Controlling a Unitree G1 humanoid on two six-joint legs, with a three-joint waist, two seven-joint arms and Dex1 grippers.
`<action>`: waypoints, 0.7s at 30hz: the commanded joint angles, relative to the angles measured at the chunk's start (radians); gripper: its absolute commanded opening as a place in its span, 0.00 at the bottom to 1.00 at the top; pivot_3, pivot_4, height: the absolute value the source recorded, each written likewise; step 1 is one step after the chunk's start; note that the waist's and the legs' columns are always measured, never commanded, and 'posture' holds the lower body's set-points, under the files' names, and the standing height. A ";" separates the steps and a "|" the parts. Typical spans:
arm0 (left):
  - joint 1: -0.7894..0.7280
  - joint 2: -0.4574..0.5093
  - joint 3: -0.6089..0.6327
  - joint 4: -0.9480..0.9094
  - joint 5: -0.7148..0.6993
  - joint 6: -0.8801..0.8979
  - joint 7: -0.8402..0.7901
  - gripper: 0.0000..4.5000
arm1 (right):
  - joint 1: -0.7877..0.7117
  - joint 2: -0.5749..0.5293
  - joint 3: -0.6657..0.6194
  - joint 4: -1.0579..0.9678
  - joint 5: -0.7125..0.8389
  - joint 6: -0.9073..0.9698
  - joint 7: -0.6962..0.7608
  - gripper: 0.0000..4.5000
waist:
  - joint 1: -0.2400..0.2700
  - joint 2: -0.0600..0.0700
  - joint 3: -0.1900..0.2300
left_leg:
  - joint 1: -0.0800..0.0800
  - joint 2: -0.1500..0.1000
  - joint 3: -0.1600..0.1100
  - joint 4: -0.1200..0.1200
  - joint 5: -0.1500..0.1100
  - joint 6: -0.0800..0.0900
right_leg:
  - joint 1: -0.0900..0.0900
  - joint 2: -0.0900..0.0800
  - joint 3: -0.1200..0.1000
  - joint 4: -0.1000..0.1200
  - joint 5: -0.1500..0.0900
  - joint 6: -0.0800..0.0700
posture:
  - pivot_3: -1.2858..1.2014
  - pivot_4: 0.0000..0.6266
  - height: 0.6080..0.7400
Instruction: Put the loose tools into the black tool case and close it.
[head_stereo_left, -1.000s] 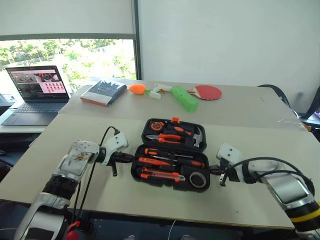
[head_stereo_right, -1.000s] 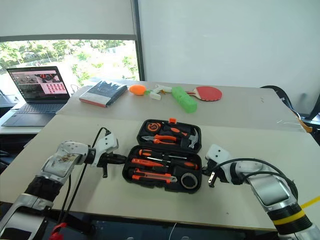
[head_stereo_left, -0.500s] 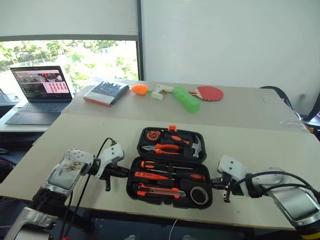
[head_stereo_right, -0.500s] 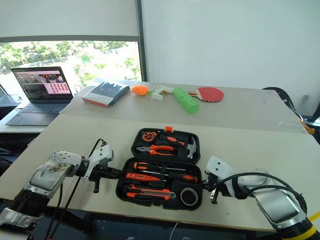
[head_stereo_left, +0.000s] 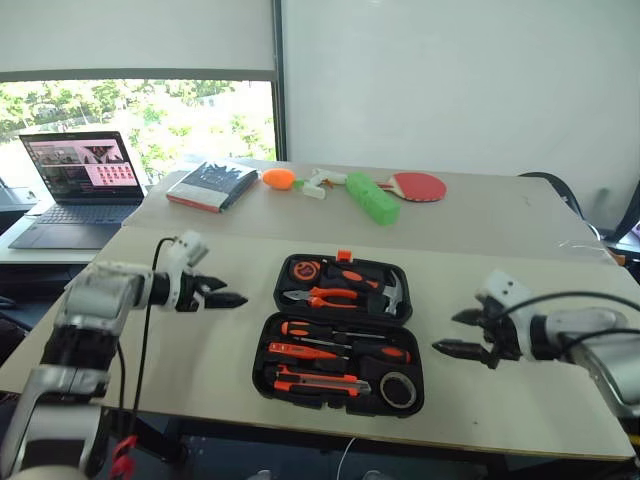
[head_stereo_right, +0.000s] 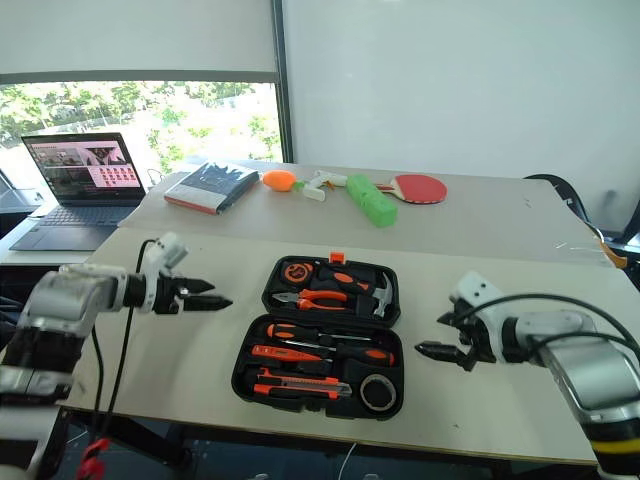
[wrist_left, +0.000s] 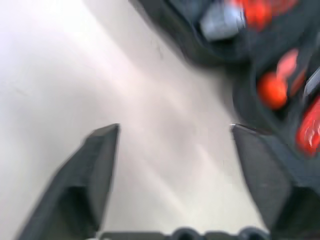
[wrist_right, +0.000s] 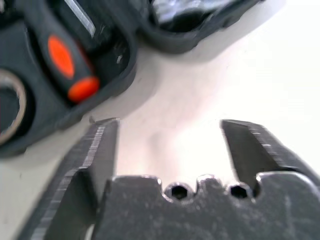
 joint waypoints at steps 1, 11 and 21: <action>-0.075 -0.058 0.003 0.049 -0.022 0.118 0.072 1.00 | -0.097 0.062 -0.021 0.081 0.039 0.119 -0.068 0.99 | -0.002 0.000 0.000 | 0.000 0.000 0.000 0.000 0.000 0.000 | 0.000 0.000 0.000 0.000 0.000 0.000 | 0.52 0.24 0.97; -0.157 -0.157 -0.089 0.189 0.025 0.057 0.131 0.85 | -0.270 0.238 -0.046 0.229 0.088 0.296 -0.206 0.77 | -0.004 0.000 0.000 | -0.003 0.000 0.000 -0.001 0.000 0.000 | -0.003 0.000 0.000 0.000 0.000 0.000 | 0.52 0.24 0.97; -0.172 -0.172 -0.127 0.207 0.021 0.039 0.103 0.49 | -0.290 0.271 -0.031 0.264 0.102 0.318 -0.255 0.51 | -0.004 0.000 0.000 | -0.003 -0.001 0.000 -0.001 0.000 0.000 | -0.003 -0.001 0.000 0.000 0.000 0.000 | 0.52 0.24 0.97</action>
